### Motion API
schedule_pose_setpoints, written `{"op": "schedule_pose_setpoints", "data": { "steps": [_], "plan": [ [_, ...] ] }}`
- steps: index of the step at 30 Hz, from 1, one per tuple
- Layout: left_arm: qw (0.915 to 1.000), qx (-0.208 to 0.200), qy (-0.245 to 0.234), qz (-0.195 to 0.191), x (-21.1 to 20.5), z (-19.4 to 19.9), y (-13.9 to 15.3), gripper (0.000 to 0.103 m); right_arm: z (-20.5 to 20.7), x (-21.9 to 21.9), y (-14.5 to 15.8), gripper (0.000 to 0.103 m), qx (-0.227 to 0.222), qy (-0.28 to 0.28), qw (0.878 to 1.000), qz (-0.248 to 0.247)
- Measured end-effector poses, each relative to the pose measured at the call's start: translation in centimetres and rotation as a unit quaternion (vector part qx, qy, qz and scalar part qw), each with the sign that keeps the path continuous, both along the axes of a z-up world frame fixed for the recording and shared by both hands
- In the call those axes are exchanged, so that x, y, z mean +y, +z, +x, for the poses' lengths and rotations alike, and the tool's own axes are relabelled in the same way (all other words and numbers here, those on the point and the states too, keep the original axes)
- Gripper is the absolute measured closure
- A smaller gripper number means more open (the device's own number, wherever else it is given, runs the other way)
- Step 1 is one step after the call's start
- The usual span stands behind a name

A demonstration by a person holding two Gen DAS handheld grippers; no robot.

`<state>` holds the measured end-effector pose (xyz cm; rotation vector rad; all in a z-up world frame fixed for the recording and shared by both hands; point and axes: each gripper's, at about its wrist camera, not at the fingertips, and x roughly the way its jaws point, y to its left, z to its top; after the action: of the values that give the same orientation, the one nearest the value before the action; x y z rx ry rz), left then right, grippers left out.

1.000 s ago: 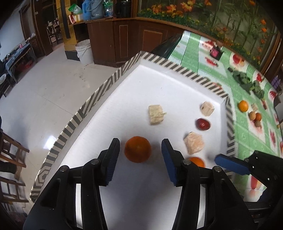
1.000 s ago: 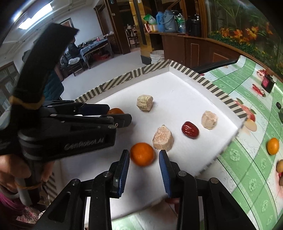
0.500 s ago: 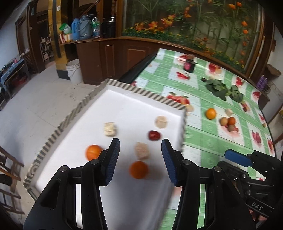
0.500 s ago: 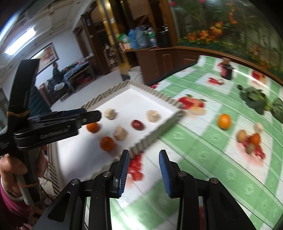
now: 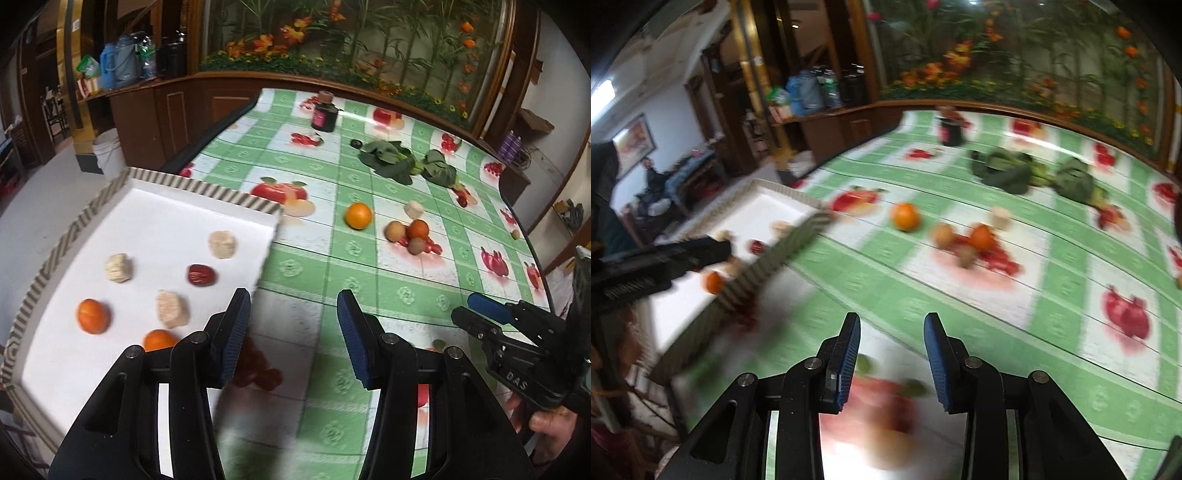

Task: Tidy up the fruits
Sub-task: 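Move both tools back over the remaining fruit on the table, then grasp an orange with the left tool while the right tool grasps a brown kiwi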

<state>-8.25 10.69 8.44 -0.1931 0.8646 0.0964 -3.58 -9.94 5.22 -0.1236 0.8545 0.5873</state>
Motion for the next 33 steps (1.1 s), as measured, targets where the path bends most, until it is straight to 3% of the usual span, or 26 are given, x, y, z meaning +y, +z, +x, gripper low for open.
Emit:
{"op": "schedule_pose_setpoints", "data": {
  "steps": [7, 19, 21, 28, 33],
  "plan": [
    [0.9996, 0.014, -0.022, 0.003, -2.4, 2.4, -0.7, 0.054, 3.9, -2.9, -1.3, 0.067, 0.029, -0.043, 0.998, 0.025],
    [0.9984, 0.042, -0.037, 0.010, -3.8, 6.4, -1.9, 0.054, 10.8, 1.3, -3.7, 0.069, 0.035, -0.034, 0.999, 0.017],
    [0.9978, 0.049, -0.042, 0.016, -4.4, 7.5, -2.1, 0.054, 11.2, 0.7, -3.9, 0.081, 0.039, -0.038, 0.998, 0.028],
    [0.9945, 0.073, -0.066, 0.036, -6.4, 12.5, -3.6, 0.054, 10.7, -1.7, -3.2, 0.081, 0.045, -0.041, 0.997, 0.054],
    [0.9946, 0.075, -0.057, 0.042, -6.3, 15.3, -4.7, 0.054, 11.1, -2.5, -3.1, 0.081, 0.057, -0.040, 0.995, 0.071]
  ]
}}
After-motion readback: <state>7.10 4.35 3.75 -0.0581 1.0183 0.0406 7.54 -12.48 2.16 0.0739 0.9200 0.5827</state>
